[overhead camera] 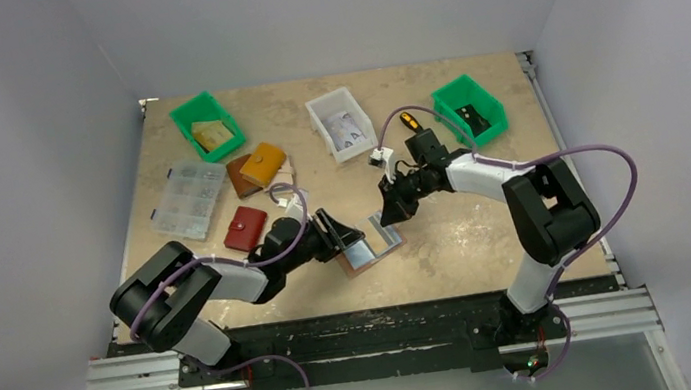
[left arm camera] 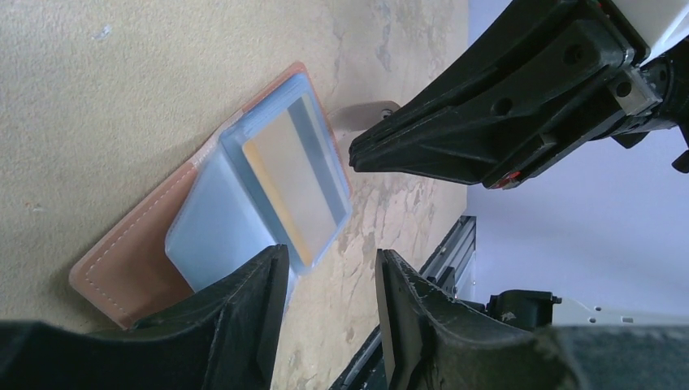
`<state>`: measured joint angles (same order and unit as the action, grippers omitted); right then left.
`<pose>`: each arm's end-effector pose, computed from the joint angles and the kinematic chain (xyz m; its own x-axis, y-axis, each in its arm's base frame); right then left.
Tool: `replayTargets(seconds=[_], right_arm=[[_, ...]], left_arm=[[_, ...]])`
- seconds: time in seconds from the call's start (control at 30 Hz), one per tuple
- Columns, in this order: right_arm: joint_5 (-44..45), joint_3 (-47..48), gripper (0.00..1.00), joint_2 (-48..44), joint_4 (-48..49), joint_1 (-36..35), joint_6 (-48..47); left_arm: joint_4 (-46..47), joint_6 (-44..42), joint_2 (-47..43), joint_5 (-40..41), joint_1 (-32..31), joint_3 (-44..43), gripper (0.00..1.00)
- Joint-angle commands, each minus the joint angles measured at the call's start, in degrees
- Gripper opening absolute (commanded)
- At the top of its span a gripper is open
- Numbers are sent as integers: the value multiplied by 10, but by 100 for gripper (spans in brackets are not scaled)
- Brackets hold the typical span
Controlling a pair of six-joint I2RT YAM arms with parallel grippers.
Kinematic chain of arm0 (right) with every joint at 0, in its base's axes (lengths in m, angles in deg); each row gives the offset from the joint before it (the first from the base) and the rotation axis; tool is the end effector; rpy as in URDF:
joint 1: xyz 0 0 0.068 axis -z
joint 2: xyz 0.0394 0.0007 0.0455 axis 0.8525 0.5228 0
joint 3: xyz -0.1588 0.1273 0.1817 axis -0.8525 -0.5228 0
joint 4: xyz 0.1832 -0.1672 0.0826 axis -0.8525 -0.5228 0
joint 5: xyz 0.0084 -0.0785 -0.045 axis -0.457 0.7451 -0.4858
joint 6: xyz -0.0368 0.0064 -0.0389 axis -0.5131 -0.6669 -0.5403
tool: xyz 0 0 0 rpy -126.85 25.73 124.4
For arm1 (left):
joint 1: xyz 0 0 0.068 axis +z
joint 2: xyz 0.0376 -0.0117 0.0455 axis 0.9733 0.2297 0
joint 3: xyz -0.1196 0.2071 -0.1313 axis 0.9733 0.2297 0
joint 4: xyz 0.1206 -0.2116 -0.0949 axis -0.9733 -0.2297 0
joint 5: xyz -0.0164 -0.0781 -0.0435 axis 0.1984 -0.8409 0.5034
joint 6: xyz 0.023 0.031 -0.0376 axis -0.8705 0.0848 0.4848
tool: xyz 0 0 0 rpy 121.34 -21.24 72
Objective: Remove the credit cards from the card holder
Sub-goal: Remove the credit card from the card holder.
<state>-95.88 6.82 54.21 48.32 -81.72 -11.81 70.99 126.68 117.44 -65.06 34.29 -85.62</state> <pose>0.2910 0.1519 0.1694 -0.5986 -0.4728 -0.6466 -0.7991 0.4086 0.4410 0.1878 -0.1794 0.1351 -0.8163 -0.4856 -0.3129 0.0633 0.4632 -0.8840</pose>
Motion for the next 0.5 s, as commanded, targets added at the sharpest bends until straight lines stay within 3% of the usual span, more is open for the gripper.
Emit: replayTargets(seconds=[0.0,0.47], right_arm=[[5,25,8,4,18,-2,33],[24,36,9,32,16,-2,53]], left_arm=[[65,18,25,2,-7,-5,46],[118,41,96,-2,-17,-8,47]])
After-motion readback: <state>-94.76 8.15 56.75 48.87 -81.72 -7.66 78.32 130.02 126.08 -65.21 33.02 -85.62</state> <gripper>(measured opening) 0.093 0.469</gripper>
